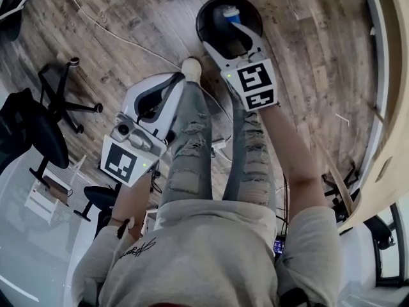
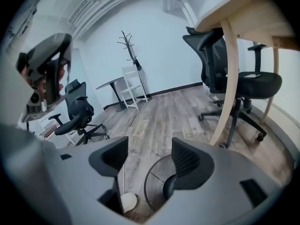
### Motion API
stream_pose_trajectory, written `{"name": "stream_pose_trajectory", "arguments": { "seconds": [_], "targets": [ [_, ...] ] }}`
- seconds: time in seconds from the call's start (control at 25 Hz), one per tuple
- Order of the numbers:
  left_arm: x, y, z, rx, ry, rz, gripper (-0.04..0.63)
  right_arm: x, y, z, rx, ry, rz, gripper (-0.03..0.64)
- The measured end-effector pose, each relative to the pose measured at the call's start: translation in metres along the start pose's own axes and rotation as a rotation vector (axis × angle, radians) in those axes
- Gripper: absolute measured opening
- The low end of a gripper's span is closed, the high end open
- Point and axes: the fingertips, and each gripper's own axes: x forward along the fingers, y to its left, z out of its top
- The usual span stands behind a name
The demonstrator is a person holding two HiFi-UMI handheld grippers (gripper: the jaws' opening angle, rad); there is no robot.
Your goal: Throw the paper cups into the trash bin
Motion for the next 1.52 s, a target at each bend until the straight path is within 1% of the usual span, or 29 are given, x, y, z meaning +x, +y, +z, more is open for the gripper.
{"name": "stream_pose_trajectory", "arguments": {
  "seconds": [0.2,0.24,0.32,0.4,0.72,0.84,1.0,1.12,1.28,1.52],
  "targets": [
    [0.003,-0.008,0.013,0.022,-0.007,0.008,0.003,-0.039,0.016,0.044,-0.007,-0.114,0.016,0.289],
    [0.003,-0.01,0.016,0.026,-0.008,0.011,0.003,-0.048,0.019,0.053,-0.006,-0.135,0.011,0.279],
    [0.0,-0.012,0.023,0.034,-0.007,0.016,0.003,-0.062,0.025,0.069,0.008,-0.178,-0.003,0.229],
    [-0.003,-0.014,0.031,0.041,-0.004,0.021,0.003,-0.075,0.032,0.083,0.024,-0.204,-0.012,0.209],
    [-0.005,-0.018,0.072,0.081,-0.026,0.011,0.003,-0.117,0.053,0.136,-0.051,-0.231,-0.042,0.172],
    [-0.004,-0.021,0.084,0.087,-0.028,0.019,0.003,-0.133,0.056,0.156,-0.051,-0.269,-0.045,0.139],
    [-0.004,-0.026,0.096,0.084,-0.033,0.024,0.003,-0.156,0.058,0.178,-0.055,-0.3,-0.056,0.113],
    [-0.005,-0.034,0.109,0.098,-0.036,0.017,0.003,-0.172,0.065,0.194,-0.074,-0.327,-0.056,0.092],
    [-0.011,-0.044,0.124,0.116,-0.045,0.015,0.003,-0.195,0.075,0.212,-0.092,-0.363,-0.053,0.081],
    [-0.014,-0.06,0.153,0.139,-0.066,0.012,0.003,-0.219,0.092,0.236,-0.137,-0.382,-0.035,0.063]
  ]
}}
